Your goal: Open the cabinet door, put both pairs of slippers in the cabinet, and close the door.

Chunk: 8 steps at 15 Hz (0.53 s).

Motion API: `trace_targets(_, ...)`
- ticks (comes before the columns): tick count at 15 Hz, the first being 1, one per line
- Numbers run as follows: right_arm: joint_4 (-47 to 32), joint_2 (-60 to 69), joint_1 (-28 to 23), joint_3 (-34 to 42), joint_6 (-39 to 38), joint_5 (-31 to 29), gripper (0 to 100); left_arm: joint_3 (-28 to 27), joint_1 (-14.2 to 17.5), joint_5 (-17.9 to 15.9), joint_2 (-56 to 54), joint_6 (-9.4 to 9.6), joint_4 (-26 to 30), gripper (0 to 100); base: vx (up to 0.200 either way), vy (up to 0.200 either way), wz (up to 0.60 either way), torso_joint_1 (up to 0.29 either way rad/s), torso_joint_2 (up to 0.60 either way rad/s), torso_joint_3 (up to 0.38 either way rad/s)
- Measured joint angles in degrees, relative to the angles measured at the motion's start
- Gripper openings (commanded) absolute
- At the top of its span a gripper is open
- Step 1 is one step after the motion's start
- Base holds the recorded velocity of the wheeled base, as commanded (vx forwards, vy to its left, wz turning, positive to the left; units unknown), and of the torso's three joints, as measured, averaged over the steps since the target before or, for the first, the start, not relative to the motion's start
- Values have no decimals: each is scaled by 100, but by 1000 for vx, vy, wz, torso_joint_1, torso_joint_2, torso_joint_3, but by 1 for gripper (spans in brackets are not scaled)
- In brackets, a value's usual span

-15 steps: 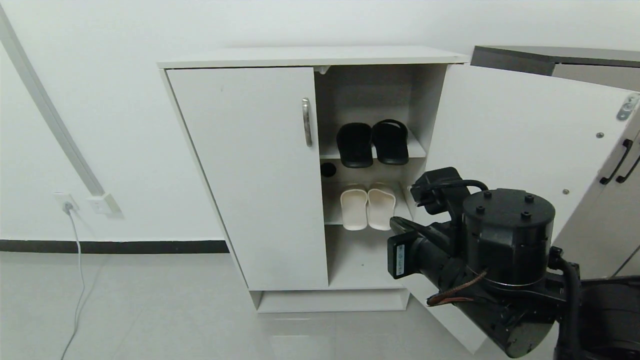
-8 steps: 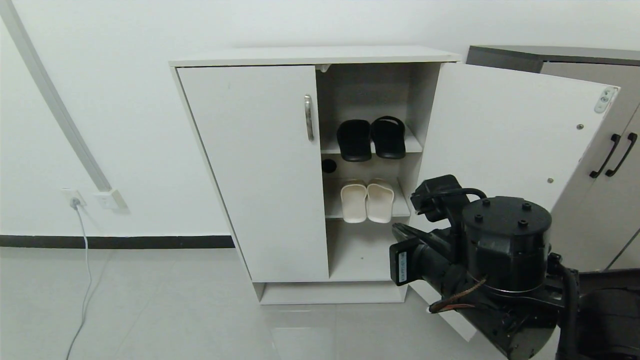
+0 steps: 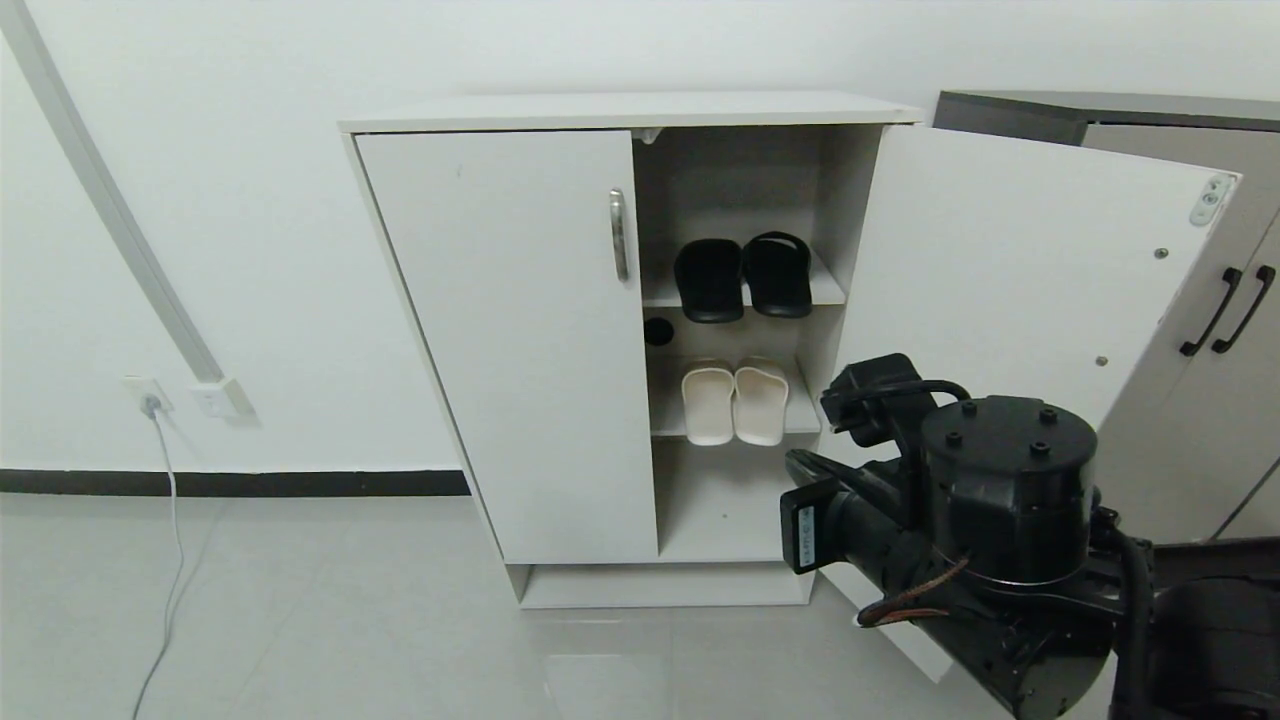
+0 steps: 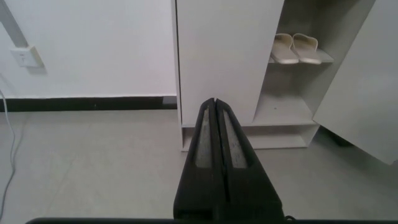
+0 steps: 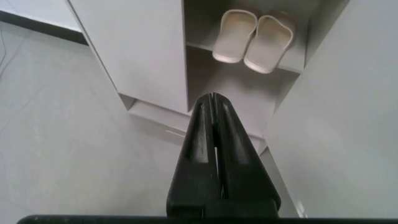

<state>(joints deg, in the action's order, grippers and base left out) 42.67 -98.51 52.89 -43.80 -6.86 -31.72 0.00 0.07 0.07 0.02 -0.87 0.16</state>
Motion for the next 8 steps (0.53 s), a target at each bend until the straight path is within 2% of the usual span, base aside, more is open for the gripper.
trace_targets(3, 2, -5, -1, 21, 2, -2, 0, 0, 0, 0, 0, 0, 0, 0, 0, 0, 0, 0, 0, 0)
trace_targets(6, 16, -7, 0, 28, 2, -7, 0, -2, 0, 0, 0, 0, -16, 0, 0, 0, 0, -6, -168, -281)
trace_targets(8, -13, -22, -20, 32, 2, -5, 0, 0, 2, 0, 0, 0, 11, 0, 0, 0, 0, 37, -437, -381)
